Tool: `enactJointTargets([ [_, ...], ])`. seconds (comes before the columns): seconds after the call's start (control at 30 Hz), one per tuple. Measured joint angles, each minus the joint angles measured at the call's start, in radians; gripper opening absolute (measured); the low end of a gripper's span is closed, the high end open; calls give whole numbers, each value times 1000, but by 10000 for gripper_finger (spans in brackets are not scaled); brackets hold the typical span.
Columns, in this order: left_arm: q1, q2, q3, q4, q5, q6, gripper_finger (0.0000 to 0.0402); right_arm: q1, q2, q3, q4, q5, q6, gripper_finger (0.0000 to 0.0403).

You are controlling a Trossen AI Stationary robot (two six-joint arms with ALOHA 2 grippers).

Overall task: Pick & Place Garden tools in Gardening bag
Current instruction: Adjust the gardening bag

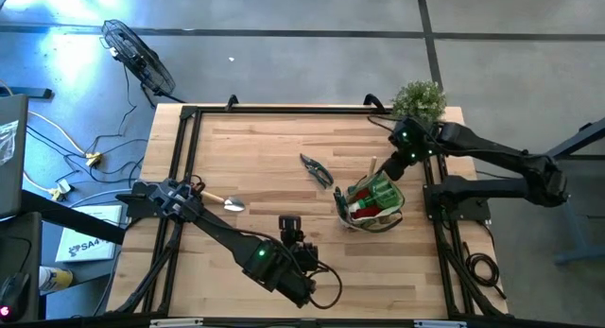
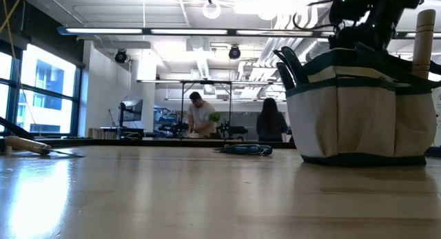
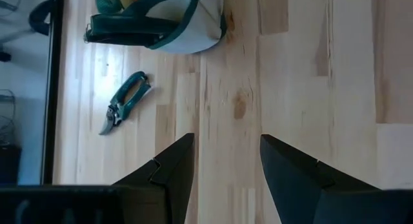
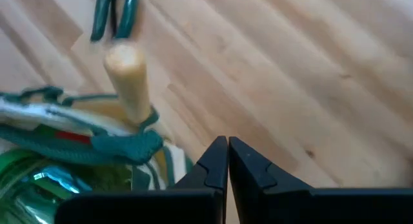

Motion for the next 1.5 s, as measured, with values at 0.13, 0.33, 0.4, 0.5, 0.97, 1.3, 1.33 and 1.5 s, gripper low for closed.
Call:
enactJointTargets([
  [0.13, 0, 3, 0, 0, -7, 4, 168, 1, 0, -63, 64, -57, -7, 4],
  [0.33, 0, 3, 0, 3, -8, 5, 168, 1, 1, -127, 88, -69, 7, 4],
  [0.4, 0, 3, 0, 3, -8, 5, 168, 9, 1, -143, 87, -84, 27, 4],
  [0.5, 0, 3, 0, -3, -8, 5, 168, 37, 1, -169, 78, -121, 54, 4],
  [0.97, 0, 5, 0, -3, -7, -13, 168, 272, 1, -194, 79, -128, 253, 4],
  [1.3, 0, 5, 0, -3, -7, -15, 168, 557, 1, -194, 103, -152, 523, 4],
  [1.33, 0, 5, 0, -2, -7, -15, 168, 588, 1, -194, 118, -152, 553, 4],
  [1.5, 0, 5, 0, -1, -6, -18, 168, 737, 1, -195, 225, -151, 675, 4],
])
